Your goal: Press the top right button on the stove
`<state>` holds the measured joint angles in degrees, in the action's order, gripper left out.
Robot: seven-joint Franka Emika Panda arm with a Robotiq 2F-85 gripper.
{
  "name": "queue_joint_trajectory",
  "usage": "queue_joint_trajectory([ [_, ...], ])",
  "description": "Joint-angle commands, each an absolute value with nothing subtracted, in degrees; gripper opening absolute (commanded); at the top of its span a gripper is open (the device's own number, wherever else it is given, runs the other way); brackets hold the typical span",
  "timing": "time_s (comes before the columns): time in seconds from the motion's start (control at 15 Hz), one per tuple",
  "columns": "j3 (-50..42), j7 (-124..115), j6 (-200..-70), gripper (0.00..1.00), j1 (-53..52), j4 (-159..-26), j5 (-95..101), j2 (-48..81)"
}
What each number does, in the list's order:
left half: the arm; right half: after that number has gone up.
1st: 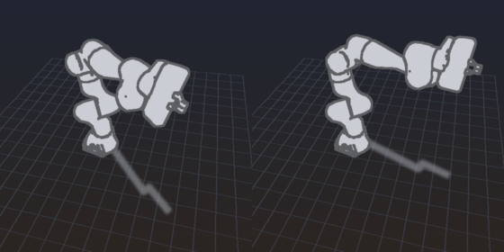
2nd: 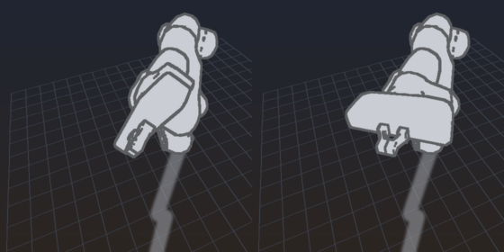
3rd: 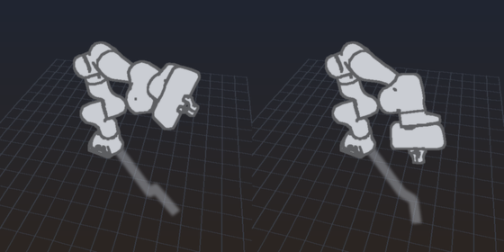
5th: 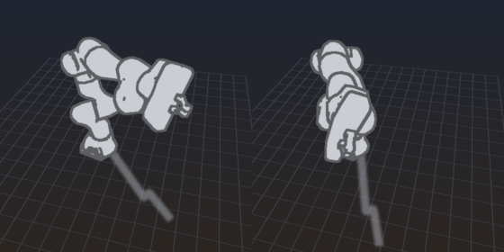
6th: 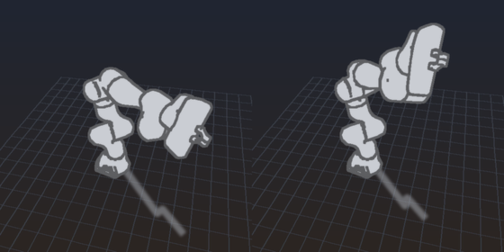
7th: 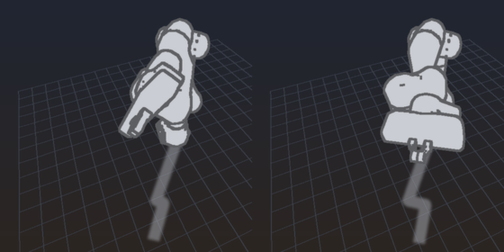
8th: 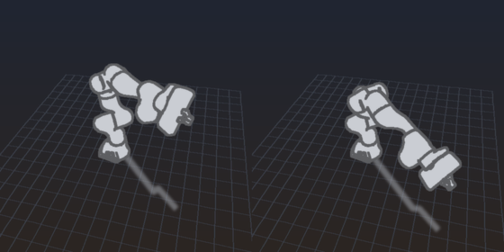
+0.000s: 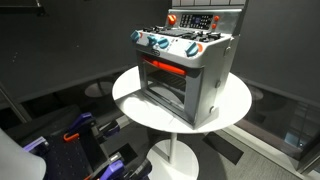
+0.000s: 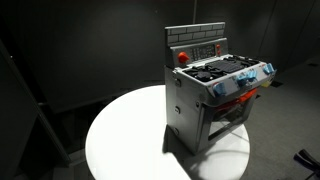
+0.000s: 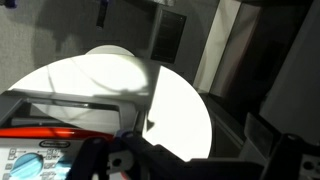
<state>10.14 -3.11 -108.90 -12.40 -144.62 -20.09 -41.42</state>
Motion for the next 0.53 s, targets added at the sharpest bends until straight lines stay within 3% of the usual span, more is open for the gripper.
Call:
queue_joint_trajectory([
  [0.0, 10.5, -5.9, -109.3, 1.0, -8.9, -140.7, -16.0, -39.3],
  [0.47, 10.0, -9.8, -115.8, 1.0, -3.2, -138.1, -9.3, -35.2],
])
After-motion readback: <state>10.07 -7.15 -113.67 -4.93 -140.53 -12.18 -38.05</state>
